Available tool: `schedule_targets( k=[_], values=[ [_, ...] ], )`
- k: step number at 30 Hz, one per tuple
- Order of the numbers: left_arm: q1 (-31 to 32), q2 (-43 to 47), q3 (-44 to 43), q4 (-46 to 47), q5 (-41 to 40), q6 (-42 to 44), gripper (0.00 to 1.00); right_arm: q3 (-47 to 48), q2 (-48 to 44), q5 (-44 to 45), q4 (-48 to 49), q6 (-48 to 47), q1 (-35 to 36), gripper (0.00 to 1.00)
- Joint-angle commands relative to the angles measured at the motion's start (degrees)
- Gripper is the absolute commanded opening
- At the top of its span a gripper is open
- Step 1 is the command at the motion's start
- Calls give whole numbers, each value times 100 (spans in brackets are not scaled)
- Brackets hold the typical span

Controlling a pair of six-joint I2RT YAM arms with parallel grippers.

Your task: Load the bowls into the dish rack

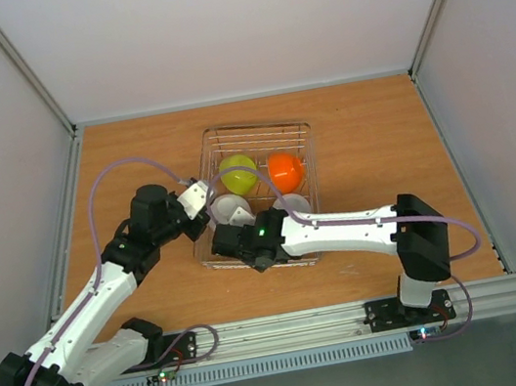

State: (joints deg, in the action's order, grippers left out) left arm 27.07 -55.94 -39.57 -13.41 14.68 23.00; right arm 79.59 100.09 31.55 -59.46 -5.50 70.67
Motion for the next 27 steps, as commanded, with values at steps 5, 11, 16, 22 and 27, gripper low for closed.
schedule_targets(
  k=[5,11,16,22,27],
  values=[
    [0,22,-2,281,74,81,1,-375,-639,-902,509,-271,96,95],
    [-4,37,-23,264,70,81,1,-419,-747,-1166,689,-347,100,96],
    [-9,58,-9,269,70,82,1,-452,-746,-1499,820,-415,80,96],
    [-9,78,-2,270,75,97,1,-430,-616,-1799,945,-479,34,96],
    [-9,92,5,275,81,90,1,-435,-674,-1802,1013,-470,21,97]
  ],
)
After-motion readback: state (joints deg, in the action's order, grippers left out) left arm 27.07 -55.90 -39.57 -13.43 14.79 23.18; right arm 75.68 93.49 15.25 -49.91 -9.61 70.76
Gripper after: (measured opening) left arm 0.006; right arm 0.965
